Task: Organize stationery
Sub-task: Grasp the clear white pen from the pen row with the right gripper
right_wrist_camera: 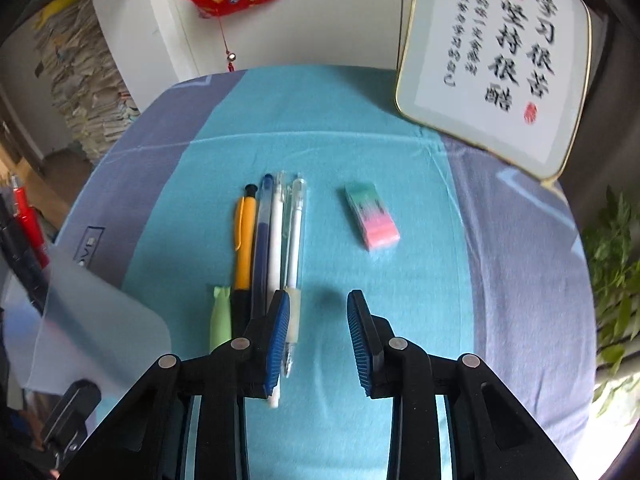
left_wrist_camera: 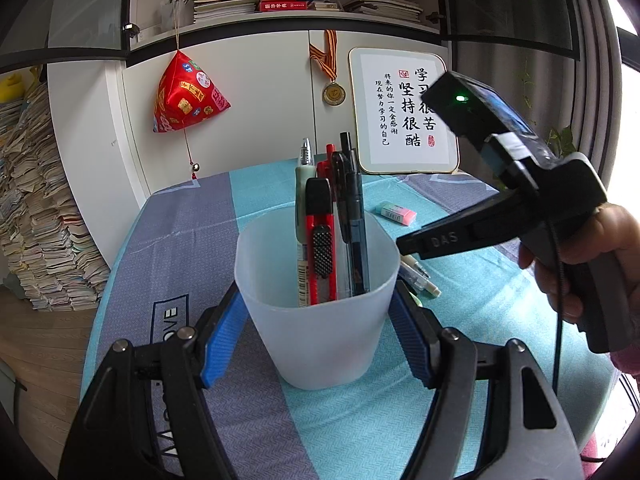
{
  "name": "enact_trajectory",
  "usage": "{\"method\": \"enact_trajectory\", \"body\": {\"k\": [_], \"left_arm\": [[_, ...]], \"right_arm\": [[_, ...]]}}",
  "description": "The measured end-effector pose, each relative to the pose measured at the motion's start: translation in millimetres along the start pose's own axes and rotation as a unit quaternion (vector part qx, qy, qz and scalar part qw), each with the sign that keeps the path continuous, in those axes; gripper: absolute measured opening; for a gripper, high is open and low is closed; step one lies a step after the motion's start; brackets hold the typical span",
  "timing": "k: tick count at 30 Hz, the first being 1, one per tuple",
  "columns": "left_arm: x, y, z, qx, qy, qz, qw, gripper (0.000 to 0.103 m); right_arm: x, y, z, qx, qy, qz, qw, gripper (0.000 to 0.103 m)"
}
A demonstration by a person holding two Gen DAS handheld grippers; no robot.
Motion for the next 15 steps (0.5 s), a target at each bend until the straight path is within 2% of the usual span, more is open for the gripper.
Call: {"method": "enact_trajectory", "body": {"k": [6,7,9,13,15], "left_arm": [[-0.4,-0.2,0.2,0.0,0.0,0.0,1.0,0.069],[-0.4,-0.4,0.0,0.0,0.0,0.0,1.0,0.069],[-0.3,-0.5,-0.1,0.0,0.0,0.0,1.0,0.069],[-0.3,-0.4,0.0,0.0,0.0,0.0,1.0,0.069],[-0.4,-0.5,-0.1,0.0,0.0,0.0,1.0,0.069]], "right_arm": [[12.5,-9.0,-9.7,0.001,-0.013,-0.012,1.0,0.031],[13.5,-10.4,-9.3,-0.002,-0.016,-0.009,1.0,0.029],[11.8,-12.7,-8.5,-0.002,-0.025,-0.015,1.0,0.01],[1.8,-6.8,5.3,0.03,-0.052,-0.051,0.997,0.01],[-8.8,7.1,15.5,0.037,-0.055,-0.038,0.997,0.01]]}}
Point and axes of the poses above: each gripper's, at about its wrist camera, not at the fingertips, and x roughly the way its jaws point, y to its right, z to its underside, the point moved 10 cm from there along x, roughly the way its jaws point, and after that the axes turned 4 degrees about y, right-handed, at the moved point
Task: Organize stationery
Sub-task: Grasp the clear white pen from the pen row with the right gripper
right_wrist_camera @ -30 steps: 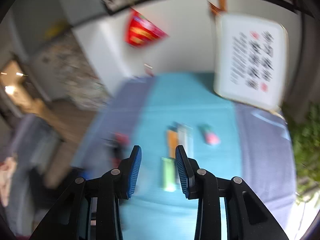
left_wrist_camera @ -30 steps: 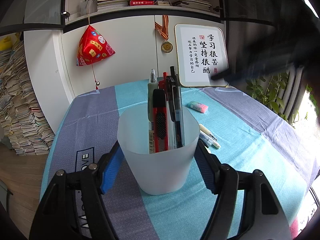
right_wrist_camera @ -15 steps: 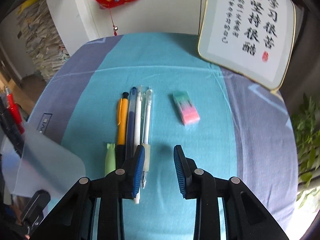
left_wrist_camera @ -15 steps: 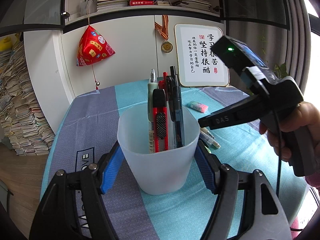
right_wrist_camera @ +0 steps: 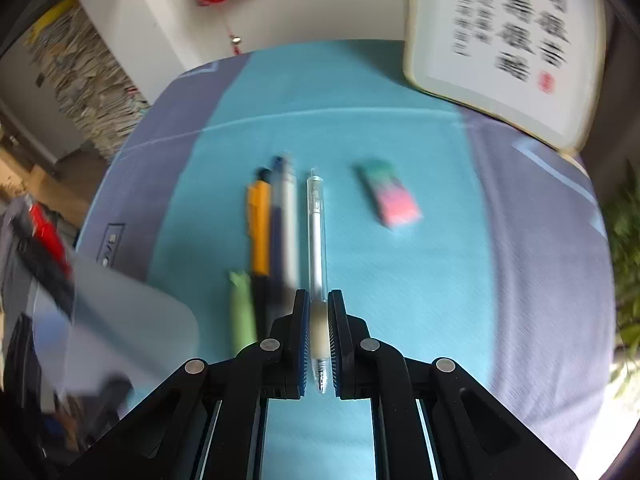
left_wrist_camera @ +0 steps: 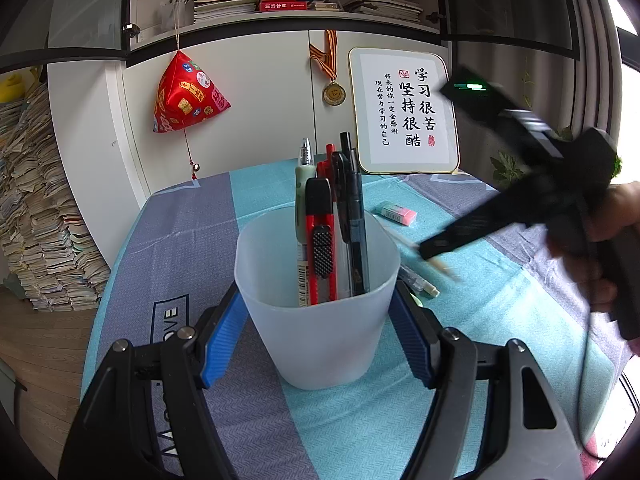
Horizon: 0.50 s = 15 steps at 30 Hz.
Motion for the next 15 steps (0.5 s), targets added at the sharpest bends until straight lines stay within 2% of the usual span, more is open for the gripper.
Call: {"method": "enact_trajectory", "body": {"k": [5,8,10,14,15], "left_arm": [[0.0,0.0,0.0,0.0,0.0,0.0,1.0,0.069],[-0.1,-0.5,0.0,0.0,0.0,0.0,1.0,0.07],[-0.1,-0.6,0.1,0.0,0.0,0.0,1.0,0.07],[-1.1,-1.3,0.0,0.002,0.0,-0.002,1.0,0.07],[-1.3,-1.9,-0.3,0.002,0.0,-0.002,1.0,0.07]], "right_arm": [[-26.2,26.1,38.8,-0.018,-0.03,0.021,0.999,0.009],[-33.8,43.8,60.6,-0.046,-0.052,0.071,0.995,0.009],[-35.9,46.7,62.5,-0.061,-0.048,0.084,0.993,0.01],[-38.9,51.1,44.8,-0.068,-0.013,0.114,0.991,0.015],[-37.5,50.3,37.8,-0.075,-0.006,0.122,0.99,0.021]]}}
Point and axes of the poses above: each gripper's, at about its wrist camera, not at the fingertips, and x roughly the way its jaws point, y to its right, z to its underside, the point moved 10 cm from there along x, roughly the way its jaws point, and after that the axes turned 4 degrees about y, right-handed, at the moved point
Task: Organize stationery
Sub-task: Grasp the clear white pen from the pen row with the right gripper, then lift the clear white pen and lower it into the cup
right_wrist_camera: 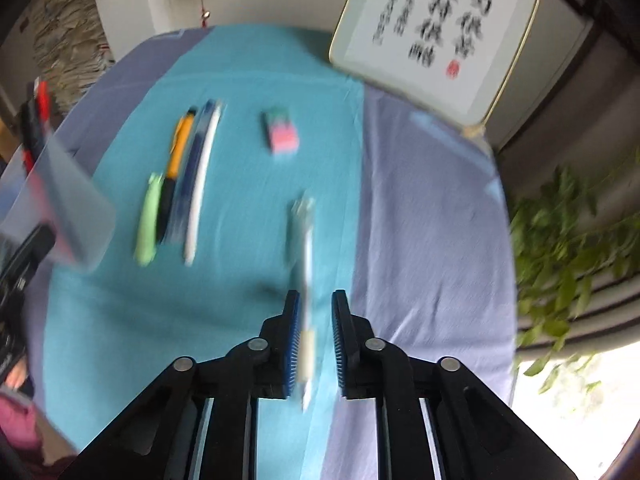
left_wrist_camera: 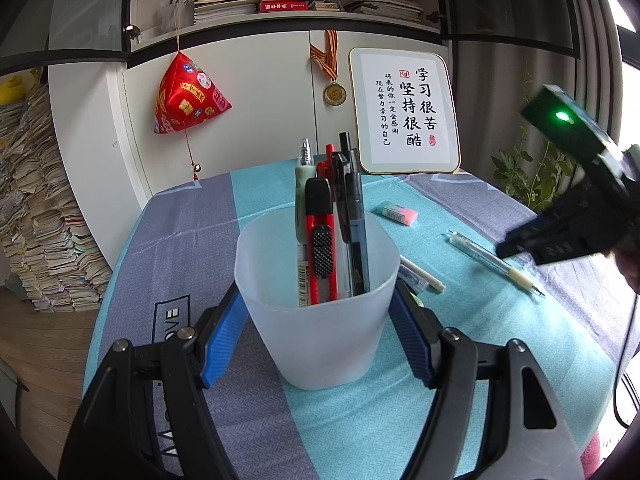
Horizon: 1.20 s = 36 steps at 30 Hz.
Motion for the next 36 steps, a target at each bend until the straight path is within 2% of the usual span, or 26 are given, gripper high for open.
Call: {"method": "enact_trajectory", "body": {"k": [1,3,9,11,12,13,17,20,24,28,31,36], "left_arm": [[0.1,-0.1,0.0,0.0,0.0,0.0,1.0,0.07],[0.0,-0.1,0.3,-0.001,0.0,0.0,1.0,0.07],[0.6,-0.6,0.4,-0.004,-0.002,0.004,1.0,0.07],[0.8,-0.8,0.2,-0.006,-0.002,0.005,1.0,0.07],[0.9,-0.7,0.2,-0.006,-0.003,0.006,1.0,0.07],[1.1,-0.8,-0.2,-0.006,-0.003,0.006,1.0,0.07],[1.3,-0.6,-0.5,-0.006,-0.003,0.006,1.0,0.069],[1.4,-0.3,-0.4,-0.005,-0.003,0.005,1.0,0.069],[1.3,0.5,-0.4,-0.003,-0.003,0.004,1.0,0.069],[1.5,0.8,-0.2,-0.002,-0.003,0.003,1.0,0.069],[1.3,0.6,-0.1,-0.002,-0.003,0.003,1.0,0.069],[1.3,0.5,-0.1,-0.002,-0.003,0.004,1.0,0.069]], "right_arm": [[2.9,-1.1,-7.0,-0.007,0.004,0.004,1.0,0.032],[9.8,-1.9,-18.3,-0.007,0.002,-0.002,1.0,0.047],[35.2,-2.6,-38.4,0.021,-0.023,-0.014,0.999,0.047],[39.9,-6.6,-39.9,0.019,-0.029,-0.017,0.999,0.045],[39.8,-8.2,-42.1,0.02,-0.023,-0.019,0.999,0.037],[40.0,-10.2,-42.5,0.021,-0.025,-0.023,0.999,0.014],[33.8,-14.5,-40.9,0.029,-0.031,-0.023,0.999,0.015],[6.9,-14.8,-44.6,0.051,-0.003,-0.044,0.998,0.015],[-58.5,-23.2,-63.2,0.05,0.072,-0.067,0.994,0.015],[-135.2,-49.4,-85.1,0.035,0.165,-0.109,0.98,0.012],[-171.0,-67.7,-99.9,0.028,0.21,-0.135,0.968,0.011],[-205.5,-93.0,-118.5,0.01,0.244,-0.172,0.954,0.011]]}}
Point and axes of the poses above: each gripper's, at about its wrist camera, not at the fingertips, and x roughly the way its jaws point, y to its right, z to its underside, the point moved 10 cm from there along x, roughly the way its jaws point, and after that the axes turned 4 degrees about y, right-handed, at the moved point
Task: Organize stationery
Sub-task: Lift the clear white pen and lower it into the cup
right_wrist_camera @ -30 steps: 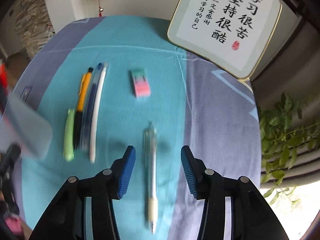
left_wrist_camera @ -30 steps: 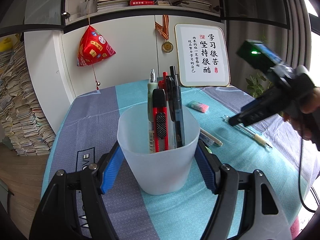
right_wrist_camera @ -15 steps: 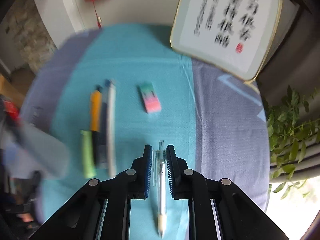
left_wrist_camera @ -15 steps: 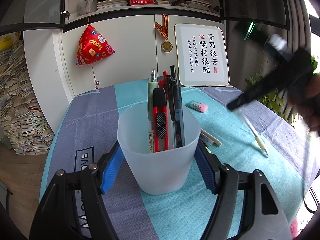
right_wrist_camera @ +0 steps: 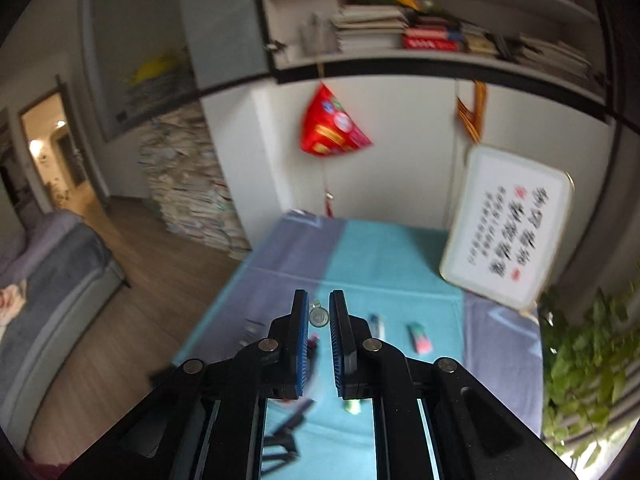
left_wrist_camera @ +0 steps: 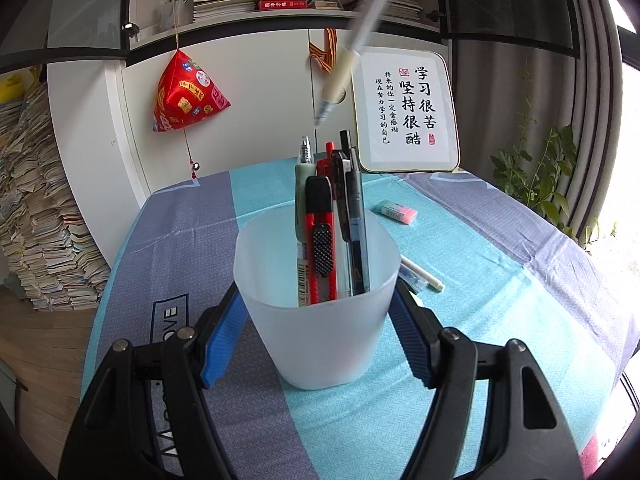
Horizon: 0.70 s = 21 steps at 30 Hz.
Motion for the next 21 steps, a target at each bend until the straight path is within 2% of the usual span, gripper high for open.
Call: {"method": "enact_trajectory", "body": {"k": [5,9,13,21], "left_arm": [[0.0,0.1,0.0,0.0,0.0,0.0,1.0,0.069],[-0.1,0.1,-0.1,0.0,0.0,0.0,1.0,0.069],[0.0,0.1,-0.1,0.0,0.0,0.0,1.0,0.069],[-0.6,-0.3,-0.1,0.001,0.0,0.0,1.0,0.069]], "right_arm": [[9.3,-21.9,-1.1,-0.007,-0.009,-0.035,0.999,0.011],[25.3,-26.7,13.1,-0.003,-0.04,-0.047,0.998,0.011],[48.5,-24.4,33.5,0.007,-0.082,-0.048,0.995,0.011],[77.9,-21.6,56.9,0.013,-0.123,-0.048,0.991,0.011]]}}
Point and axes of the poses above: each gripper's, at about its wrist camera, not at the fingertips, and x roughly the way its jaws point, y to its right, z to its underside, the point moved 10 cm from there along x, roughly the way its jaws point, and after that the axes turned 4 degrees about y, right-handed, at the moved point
